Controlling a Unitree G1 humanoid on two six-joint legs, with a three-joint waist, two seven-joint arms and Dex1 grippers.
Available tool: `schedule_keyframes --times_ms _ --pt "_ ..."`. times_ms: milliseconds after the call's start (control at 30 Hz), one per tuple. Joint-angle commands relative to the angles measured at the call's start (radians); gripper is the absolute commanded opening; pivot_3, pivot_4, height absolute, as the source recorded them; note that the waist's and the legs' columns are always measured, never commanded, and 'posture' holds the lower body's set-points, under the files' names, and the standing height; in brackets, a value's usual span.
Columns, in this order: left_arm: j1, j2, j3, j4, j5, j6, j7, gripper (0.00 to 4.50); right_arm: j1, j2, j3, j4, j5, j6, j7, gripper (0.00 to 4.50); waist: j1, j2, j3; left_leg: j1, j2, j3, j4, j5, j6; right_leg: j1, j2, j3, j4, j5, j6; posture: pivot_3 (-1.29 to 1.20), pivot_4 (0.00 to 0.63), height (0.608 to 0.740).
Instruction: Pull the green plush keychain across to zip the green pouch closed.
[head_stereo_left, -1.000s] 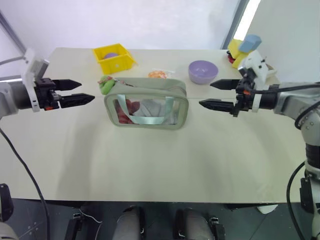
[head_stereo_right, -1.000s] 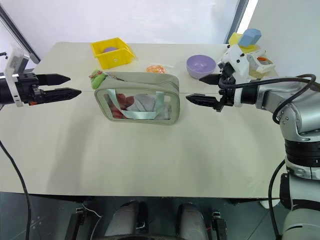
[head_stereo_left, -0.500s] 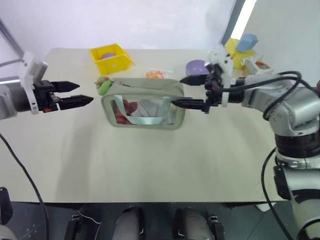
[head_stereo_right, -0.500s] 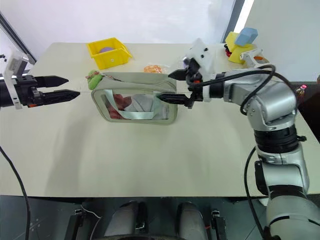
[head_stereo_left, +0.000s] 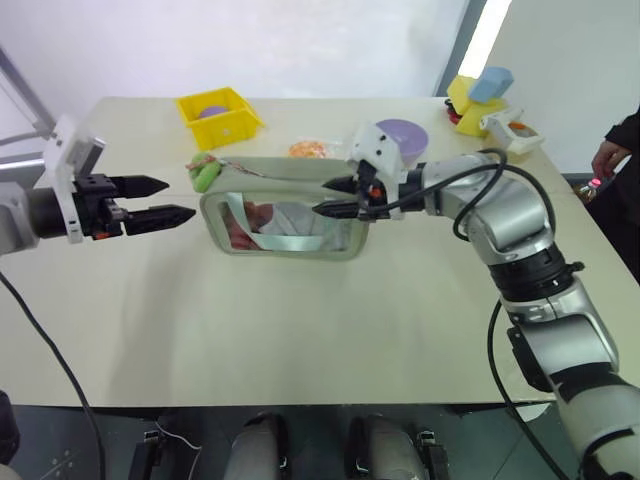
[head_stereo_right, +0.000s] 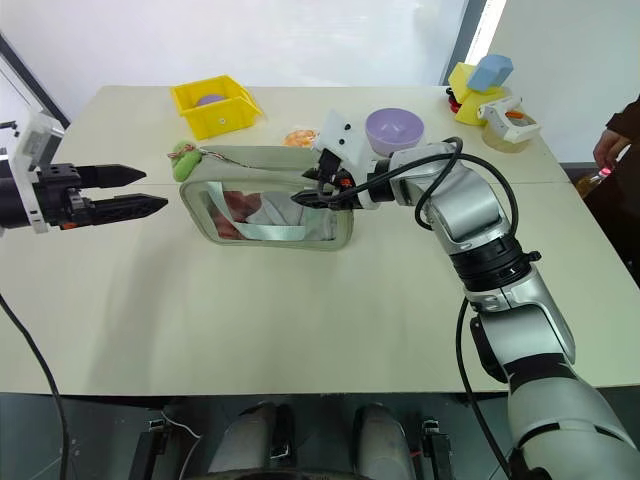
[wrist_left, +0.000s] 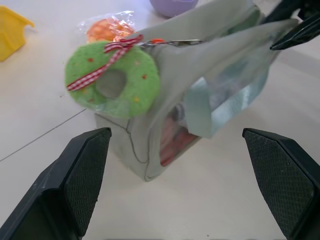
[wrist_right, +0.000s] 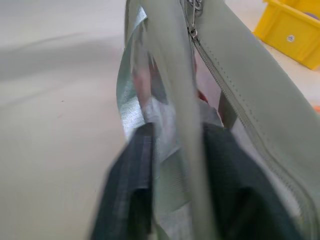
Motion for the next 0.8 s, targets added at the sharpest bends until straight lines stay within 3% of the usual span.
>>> schedule_keyframes --times_ms 33,467,800 --pt "0.0 0.03 0.048 -0.011 -0.007 -0.008 0.002 4.5 -0.018 -0.004 -0.034 -0.07 0.027 -0.031 0.054 0.69 0.0 0.0 0.0 0.0 0.0 0.0 0.0 0.0 0.0 0.0 0.0 0.0 0.0 0.0 0.0 0.0 0.15 0.74" --pt "0.004 -0.012 0.019 0.053 0.025 -0.076 0.022 4.5 0.08 -0.056 -0.004 -0.014 -0.106 -0.265 0.124 0.69 0.002 0.0 0.0 0.0 0.0 0.0 0.0 0.0 0.0 0.001 0.0 0.0 0.0 0.0 0.0 0.0 0.15 0.74" --pt "-0.208 -0.194 -0.125 0.282 0.138 -0.226 0.059 4.5 0.103 -0.061 -0.013 -0.037 -0.131 -0.286 0.148 0.69 0.005 -0.001 0.0 0.001 -0.001 0.0 0.001 0.0 0.0 0.002 0.0 0.0 0.0 0.0 0.0 0.0 0.15 0.74"
